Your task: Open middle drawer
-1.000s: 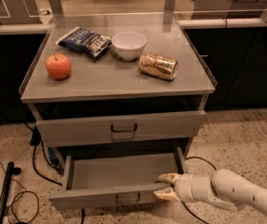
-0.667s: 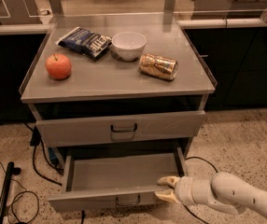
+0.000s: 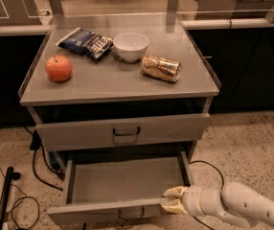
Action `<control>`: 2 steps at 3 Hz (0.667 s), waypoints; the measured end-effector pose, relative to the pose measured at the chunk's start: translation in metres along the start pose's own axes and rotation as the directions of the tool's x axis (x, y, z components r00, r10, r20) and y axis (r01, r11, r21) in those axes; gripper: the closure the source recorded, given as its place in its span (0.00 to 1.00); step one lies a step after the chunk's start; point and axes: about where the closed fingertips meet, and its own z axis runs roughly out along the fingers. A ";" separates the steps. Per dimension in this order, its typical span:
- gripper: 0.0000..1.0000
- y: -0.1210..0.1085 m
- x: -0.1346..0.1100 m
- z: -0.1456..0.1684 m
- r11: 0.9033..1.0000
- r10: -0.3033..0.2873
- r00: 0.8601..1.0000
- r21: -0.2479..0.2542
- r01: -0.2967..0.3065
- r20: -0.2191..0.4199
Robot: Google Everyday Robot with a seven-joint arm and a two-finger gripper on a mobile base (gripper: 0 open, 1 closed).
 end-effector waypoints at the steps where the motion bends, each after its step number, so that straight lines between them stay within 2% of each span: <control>1: 0.88 0.011 0.004 -0.011 1.000 0.005 1.000 0.029 -0.004 -0.008; 2: 0.66 0.011 0.004 -0.011 1.000 0.005 1.000 0.029 -0.004 -0.008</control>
Offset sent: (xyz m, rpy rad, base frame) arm -0.0147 -0.0059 0.0030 -0.0119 -0.0110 -0.0258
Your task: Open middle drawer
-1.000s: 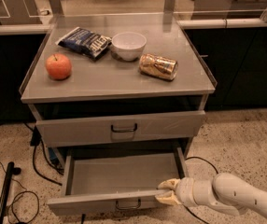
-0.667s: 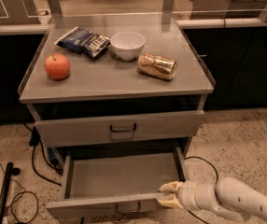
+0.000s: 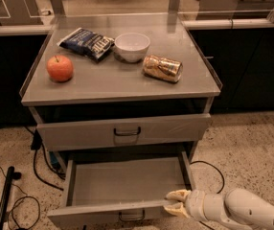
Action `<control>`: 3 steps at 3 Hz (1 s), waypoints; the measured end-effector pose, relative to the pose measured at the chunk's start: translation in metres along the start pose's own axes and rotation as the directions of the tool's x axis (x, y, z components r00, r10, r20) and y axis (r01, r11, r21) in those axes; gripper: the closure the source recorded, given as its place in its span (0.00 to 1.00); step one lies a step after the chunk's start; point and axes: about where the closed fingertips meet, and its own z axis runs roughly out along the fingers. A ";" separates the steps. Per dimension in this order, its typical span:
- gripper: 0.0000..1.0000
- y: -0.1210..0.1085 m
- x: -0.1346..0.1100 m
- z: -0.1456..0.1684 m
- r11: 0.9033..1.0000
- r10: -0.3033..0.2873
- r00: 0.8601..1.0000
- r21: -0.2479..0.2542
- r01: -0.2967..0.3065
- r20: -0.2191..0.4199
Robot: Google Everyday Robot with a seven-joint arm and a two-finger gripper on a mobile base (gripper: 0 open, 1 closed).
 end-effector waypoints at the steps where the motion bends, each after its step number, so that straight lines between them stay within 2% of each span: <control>1: 0.34 0.000 0.000 0.000 1.000 0.000 1.000 0.000 0.000 0.000; 2: 0.04 0.000 0.000 0.000 1.000 0.000 1.000 0.000 0.000 0.000; 3: 0.00 0.000 0.000 0.000 1.000 0.000 1.000 0.000 0.000 0.000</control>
Offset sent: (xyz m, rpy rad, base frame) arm 0.0000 0.0000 0.0000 0.0000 0.0000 0.0000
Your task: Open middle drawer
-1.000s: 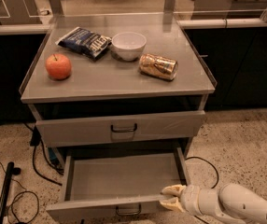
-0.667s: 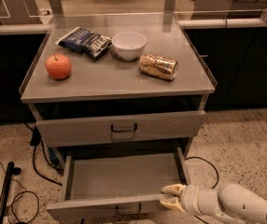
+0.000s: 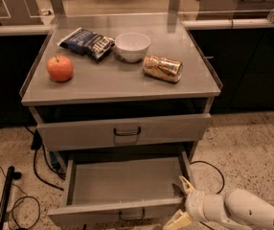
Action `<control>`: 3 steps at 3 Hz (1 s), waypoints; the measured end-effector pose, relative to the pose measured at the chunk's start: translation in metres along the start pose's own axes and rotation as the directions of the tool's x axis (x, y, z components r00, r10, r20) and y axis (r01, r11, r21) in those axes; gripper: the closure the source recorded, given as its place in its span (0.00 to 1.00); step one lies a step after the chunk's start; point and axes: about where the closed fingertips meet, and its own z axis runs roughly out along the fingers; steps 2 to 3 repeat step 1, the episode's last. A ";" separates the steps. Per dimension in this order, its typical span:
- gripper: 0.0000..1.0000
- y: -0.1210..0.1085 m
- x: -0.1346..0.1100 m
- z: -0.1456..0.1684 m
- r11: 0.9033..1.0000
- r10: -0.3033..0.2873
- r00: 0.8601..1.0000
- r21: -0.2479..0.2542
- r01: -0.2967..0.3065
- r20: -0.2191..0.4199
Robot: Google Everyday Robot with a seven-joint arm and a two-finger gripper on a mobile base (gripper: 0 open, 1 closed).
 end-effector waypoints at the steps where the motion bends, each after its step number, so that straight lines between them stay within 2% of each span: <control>1: 0.00 0.000 0.000 0.000 1.000 0.000 1.000 0.000 0.000 0.000; 3: 0.00 0.000 0.000 0.000 1.000 0.000 1.000 0.000 0.000 0.000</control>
Offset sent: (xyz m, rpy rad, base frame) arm 0.0000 0.0000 0.0000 0.0000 0.0000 0.0000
